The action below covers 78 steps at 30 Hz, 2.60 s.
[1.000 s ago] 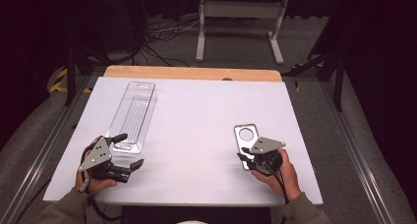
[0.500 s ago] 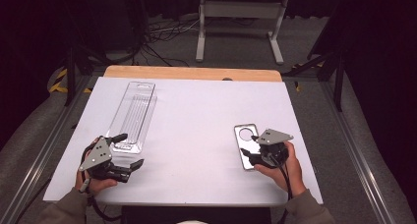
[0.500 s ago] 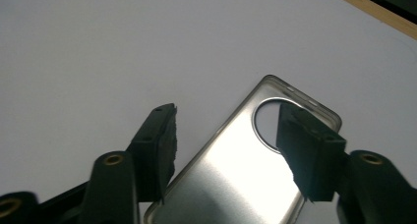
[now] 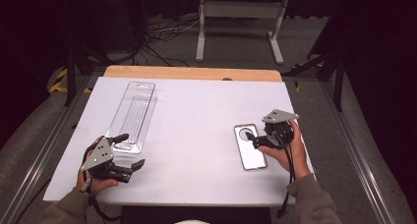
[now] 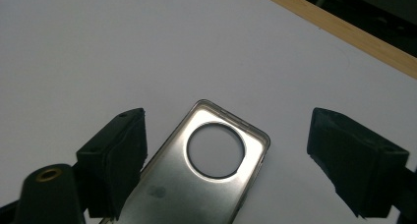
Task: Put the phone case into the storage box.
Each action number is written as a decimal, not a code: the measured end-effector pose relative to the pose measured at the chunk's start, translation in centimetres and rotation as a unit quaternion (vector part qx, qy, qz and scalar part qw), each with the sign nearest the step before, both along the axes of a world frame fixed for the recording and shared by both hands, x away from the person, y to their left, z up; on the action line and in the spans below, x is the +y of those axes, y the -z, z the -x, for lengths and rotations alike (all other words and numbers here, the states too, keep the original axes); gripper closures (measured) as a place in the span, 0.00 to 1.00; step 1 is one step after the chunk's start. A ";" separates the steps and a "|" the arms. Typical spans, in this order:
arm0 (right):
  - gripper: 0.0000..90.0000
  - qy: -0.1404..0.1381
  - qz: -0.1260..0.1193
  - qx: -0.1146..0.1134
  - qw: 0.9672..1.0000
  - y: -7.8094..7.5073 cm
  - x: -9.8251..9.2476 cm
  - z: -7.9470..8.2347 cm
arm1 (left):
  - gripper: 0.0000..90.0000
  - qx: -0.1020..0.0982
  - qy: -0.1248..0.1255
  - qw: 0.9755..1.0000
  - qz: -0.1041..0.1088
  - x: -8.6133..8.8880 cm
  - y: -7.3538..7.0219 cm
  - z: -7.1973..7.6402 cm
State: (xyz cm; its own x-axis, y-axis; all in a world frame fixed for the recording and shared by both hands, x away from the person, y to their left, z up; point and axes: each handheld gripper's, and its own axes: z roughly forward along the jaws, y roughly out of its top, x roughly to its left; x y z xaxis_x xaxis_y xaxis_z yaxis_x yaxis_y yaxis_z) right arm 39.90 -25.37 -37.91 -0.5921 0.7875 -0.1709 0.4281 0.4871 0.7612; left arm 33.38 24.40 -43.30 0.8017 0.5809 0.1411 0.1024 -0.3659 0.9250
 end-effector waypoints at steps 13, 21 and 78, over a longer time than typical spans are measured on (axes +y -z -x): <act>0.33 0.038 0.051 0.115 0.991 0.7 -0.4 -5.2 | 0.04 0.003 0.003 1.000 0.000 -0.1 0.1 -0.1; 0.52 0.052 0.080 0.197 0.976 2.5 -0.3 -8.0 | 0.04 0.006 0.006 1.000 -0.001 -0.1 0.2 -0.1; 0.99 0.063 0.139 0.286 0.946 3.6 1.6 -10.6 | 0.04 0.019 0.011 1.000 -0.005 0.0 0.4 -0.2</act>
